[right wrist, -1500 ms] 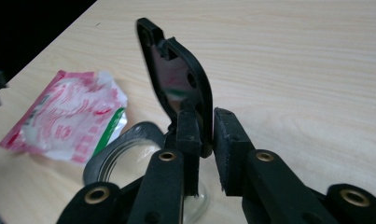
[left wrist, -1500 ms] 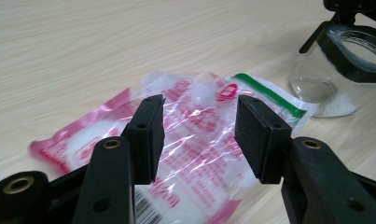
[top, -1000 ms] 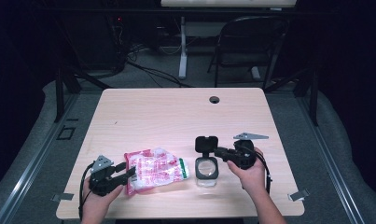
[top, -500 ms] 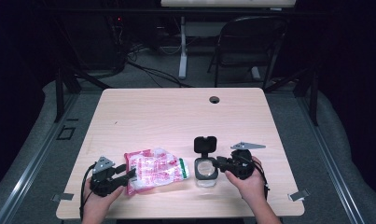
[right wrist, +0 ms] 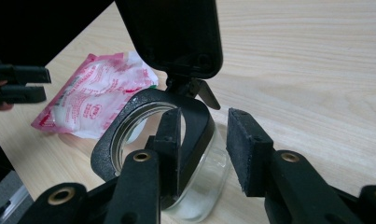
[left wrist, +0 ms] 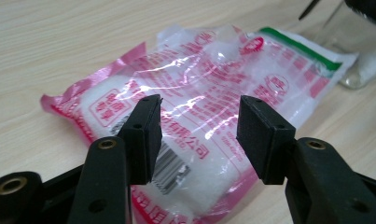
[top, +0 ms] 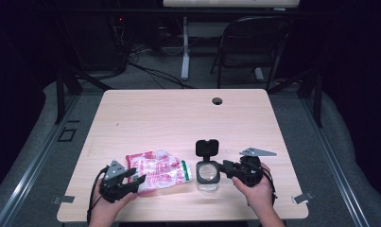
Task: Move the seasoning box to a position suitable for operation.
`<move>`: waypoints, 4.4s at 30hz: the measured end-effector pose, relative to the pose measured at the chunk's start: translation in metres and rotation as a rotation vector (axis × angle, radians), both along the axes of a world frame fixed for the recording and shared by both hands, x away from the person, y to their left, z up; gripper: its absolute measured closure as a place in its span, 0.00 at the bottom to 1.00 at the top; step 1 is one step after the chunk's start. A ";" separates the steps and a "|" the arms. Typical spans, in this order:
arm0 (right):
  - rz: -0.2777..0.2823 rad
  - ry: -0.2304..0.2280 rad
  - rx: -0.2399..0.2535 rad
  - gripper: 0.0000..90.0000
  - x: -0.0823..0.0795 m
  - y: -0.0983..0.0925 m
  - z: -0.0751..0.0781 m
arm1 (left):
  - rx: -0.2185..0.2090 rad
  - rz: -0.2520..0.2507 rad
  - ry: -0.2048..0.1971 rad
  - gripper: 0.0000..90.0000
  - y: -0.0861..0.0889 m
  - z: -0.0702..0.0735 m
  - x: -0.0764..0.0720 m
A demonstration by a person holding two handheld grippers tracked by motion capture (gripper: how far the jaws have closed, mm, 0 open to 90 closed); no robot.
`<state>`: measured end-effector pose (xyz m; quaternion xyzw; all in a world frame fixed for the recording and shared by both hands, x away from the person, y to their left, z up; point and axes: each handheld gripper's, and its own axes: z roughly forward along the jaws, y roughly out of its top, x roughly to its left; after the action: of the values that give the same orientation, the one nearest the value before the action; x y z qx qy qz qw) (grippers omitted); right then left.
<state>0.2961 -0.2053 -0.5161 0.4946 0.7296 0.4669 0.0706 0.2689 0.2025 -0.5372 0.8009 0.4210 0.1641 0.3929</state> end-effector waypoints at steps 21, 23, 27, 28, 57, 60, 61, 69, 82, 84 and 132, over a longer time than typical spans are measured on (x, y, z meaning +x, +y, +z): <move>-0.005 -0.041 -0.007 0.69 -0.013 -0.010 -0.004 | 0.169 -0.133 -0.065 0.35 -0.064 -0.019 -0.001; -0.011 -0.039 0.000 0.68 -0.012 -0.011 -0.004 | 0.177 -0.139 -0.074 0.32 -0.070 -0.024 -0.002; -0.007 -0.039 -0.004 0.68 -0.013 -0.010 -0.004 | 0.204 -0.160 -0.076 0.30 -0.077 -0.029 -0.002; -0.007 -0.040 -0.002 0.68 -0.013 -0.010 -0.004 | 0.207 -0.161 -0.078 0.30 -0.079 -0.031 -0.001; -0.005 -0.105 0.010 0.67 -0.019 -0.010 0.007 | 0.235 -0.179 -0.129 0.92 -0.081 -0.027 -0.003; 0.011 -0.120 0.004 0.68 -0.022 -0.006 0.015 | 0.209 -0.174 -0.116 0.97 -0.079 -0.023 -0.004; 0.030 -0.123 0.011 0.70 -0.024 -0.001 0.021 | 0.195 -0.170 -0.110 1.00 -0.077 -0.022 -0.004; 0.159 -0.143 -0.059 0.73 -0.028 0.035 0.031 | 0.105 -0.174 -0.062 1.00 -0.065 -0.015 -0.002; 0.354 -0.110 -0.156 0.64 -0.003 0.102 0.021 | 0.076 -0.241 -0.095 1.00 -0.050 0.004 -0.025; 0.363 -0.107 -0.173 0.64 0.002 0.108 0.020 | 0.057 -0.236 -0.106 1.00 -0.043 0.008 -0.027; 0.570 0.010 -0.196 0.97 0.045 0.151 0.013 | -0.015 -0.171 -0.120 1.00 -0.008 0.018 -0.030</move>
<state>0.3409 -0.0538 -0.5033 0.2630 0.8811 0.3927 -0.0194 0.2387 0.1950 -0.5195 0.8197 0.3279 0.1745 0.4360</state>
